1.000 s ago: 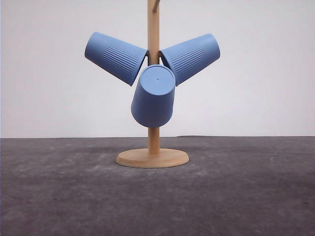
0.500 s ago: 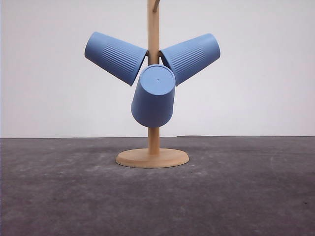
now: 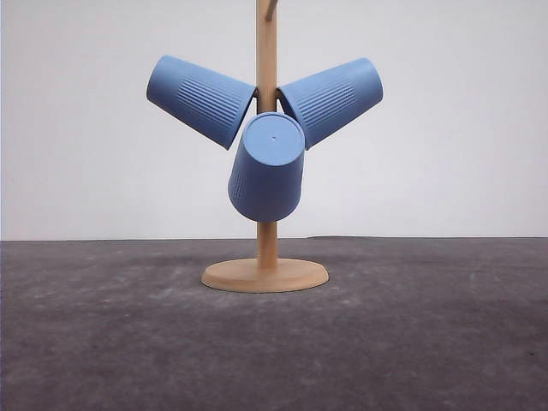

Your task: Place three cups

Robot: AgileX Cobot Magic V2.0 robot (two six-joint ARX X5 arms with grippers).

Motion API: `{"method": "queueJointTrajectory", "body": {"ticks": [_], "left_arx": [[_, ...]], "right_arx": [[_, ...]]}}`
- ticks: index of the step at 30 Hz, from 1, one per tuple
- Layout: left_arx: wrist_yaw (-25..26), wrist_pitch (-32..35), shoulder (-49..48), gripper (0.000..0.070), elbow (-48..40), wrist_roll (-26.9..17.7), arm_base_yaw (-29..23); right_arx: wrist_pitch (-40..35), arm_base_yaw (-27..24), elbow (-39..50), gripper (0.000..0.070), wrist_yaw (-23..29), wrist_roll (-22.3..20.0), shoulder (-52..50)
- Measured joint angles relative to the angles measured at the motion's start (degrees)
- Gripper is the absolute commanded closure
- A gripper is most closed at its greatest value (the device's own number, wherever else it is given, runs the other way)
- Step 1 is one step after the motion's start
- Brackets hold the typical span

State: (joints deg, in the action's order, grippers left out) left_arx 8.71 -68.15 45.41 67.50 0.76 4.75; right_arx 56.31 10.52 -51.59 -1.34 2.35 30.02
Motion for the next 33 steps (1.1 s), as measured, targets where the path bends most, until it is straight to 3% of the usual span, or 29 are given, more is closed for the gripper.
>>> {"method": "queueJointTrajectory", "body": {"ticks": [3,5,10,13,19,25,33], "left_arx": [[0.5,8.4,-5.4,0.0688,-5.2,-1.1,-0.8],[0.6,18.7,-10.5,0.0688,-12.3,-0.3,-1.7],[0.6,48.9,-23.6,0.0688,-36.7,6.9,-2.9],[0.6,60.5,-30.6,0.0688,-50.4,9.7,-2.9],[-2.5,63.6,-41.2,0.0688,-65.2,11.3,-2.9],[-10.4,63.4,-45.2,0.0688,-66.0,11.4,-3.0],[-10.5,57.7,-45.1,0.0688,-66.0,9.9,-3.3]], "right_arx": [[0.0,0.0,0.0,0.0688,0.0,0.0,0.0],[0.0,0.0,0.0,0.0688,0.0,0.0,0.0],[0.0,0.0,0.0,0.0688,0.0,0.0,0.0],[0.0,0.0,0.0,0.0688,0.0,0.0,0.0],[0.0,0.0,0.0,0.0688,0.0,0.0,0.0],[0.0,0.0,0.0,0.0688,0.0,0.0,0.0],[0.0,0.0,0.0,0.0688,0.0,0.0,0.0]]}}
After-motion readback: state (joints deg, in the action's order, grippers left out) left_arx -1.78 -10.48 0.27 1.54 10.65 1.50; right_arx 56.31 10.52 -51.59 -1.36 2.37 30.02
